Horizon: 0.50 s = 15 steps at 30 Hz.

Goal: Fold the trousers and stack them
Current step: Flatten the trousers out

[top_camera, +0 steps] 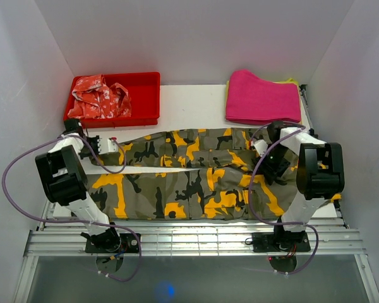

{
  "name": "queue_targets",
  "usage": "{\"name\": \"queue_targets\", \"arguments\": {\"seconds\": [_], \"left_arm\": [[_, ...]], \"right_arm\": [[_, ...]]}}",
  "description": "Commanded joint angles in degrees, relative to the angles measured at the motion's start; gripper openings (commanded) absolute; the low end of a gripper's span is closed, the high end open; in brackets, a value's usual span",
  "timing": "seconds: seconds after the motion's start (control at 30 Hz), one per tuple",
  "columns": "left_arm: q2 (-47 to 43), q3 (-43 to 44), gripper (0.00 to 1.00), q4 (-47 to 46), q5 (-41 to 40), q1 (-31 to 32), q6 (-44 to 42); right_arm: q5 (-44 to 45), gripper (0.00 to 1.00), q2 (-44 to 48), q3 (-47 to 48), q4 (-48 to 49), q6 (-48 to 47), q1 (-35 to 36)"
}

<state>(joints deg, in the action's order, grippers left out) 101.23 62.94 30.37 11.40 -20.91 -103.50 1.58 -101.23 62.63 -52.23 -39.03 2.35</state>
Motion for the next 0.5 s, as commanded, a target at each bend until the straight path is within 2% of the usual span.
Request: {"name": "queue_targets", "arguments": {"seconds": [0.0,0.03,0.1,0.13,0.27,0.47], "left_arm": [[-0.33,6.57,0.33,-3.14,5.29,-0.71,10.14],[-0.07,8.06,0.43,-1.65,6.52,-1.15,11.82],[-0.16,12.88,0.55,2.04,10.63,-2.72,17.77],[-0.24,14.65,0.64,3.45,12.14,-3.35,19.81],[-1.03,21.17,0.65,9.79,18.48,-5.55,30.0],[-0.25,21.44,0.63,12.7,20.6,-5.72,44.95]], "right_arm": [[-7.21,0.66,1.74,-1.46,-3.23,2.02,5.29],[-7.73,0.66,1.39,-1.89,-2.97,2.89,6.78],[-9.23,0.66,0.86,-2.34,-2.53,3.86,8.28],[-9.67,0.66,0.6,-3.12,-2.35,4.3,9.94],[-11.16,0.66,-0.37,-5.49,-0.07,6.06,14.24],[-12.22,0.58,-0.29,-6.21,0.28,6.86,17.25]]}}
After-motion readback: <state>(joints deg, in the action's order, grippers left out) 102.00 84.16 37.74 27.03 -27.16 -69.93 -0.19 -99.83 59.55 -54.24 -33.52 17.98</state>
